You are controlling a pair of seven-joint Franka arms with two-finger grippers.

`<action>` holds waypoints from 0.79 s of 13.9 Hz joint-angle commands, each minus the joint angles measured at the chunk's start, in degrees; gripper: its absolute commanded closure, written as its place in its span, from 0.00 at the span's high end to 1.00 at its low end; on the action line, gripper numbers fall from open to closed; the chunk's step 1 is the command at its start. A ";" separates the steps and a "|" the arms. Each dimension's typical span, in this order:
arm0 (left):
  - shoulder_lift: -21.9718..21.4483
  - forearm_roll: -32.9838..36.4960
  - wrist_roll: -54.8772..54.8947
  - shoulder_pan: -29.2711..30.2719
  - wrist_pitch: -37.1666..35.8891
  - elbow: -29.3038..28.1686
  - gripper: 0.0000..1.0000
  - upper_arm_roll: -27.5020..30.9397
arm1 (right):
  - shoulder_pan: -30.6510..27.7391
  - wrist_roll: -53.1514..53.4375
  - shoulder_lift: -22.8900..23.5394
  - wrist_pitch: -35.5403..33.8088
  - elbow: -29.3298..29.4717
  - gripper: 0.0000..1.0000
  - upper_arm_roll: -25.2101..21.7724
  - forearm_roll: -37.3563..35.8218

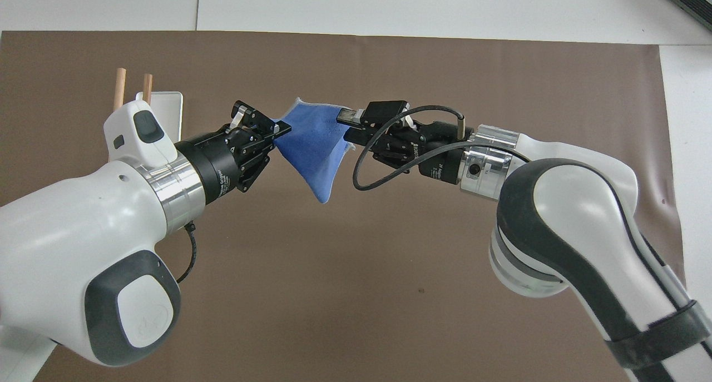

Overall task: Right arm passes towel to left arm to hang
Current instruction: 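Pull the towel away with the left gripper while the right gripper releases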

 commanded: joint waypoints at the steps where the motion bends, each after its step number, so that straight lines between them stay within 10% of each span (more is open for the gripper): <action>1: 0.47 -0.99 3.69 3.77 1.50 -2.11 0.00 -0.46 | -3.17 4.26 -0.90 0.37 -1.18 1.00 0.17 -14.91; 5: 2.49 -0.99 5.37 9.57 4.31 -4.47 0.00 -0.46 | -8.44 14.91 -0.99 -5.93 -0.66 1.00 0.17 -50.23; 11: 7.50 -1.16 4.76 19.49 10.91 -4.31 0.00 -0.55 | -13.37 17.20 -3.97 -26.31 4.78 1.00 -0.09 -65.50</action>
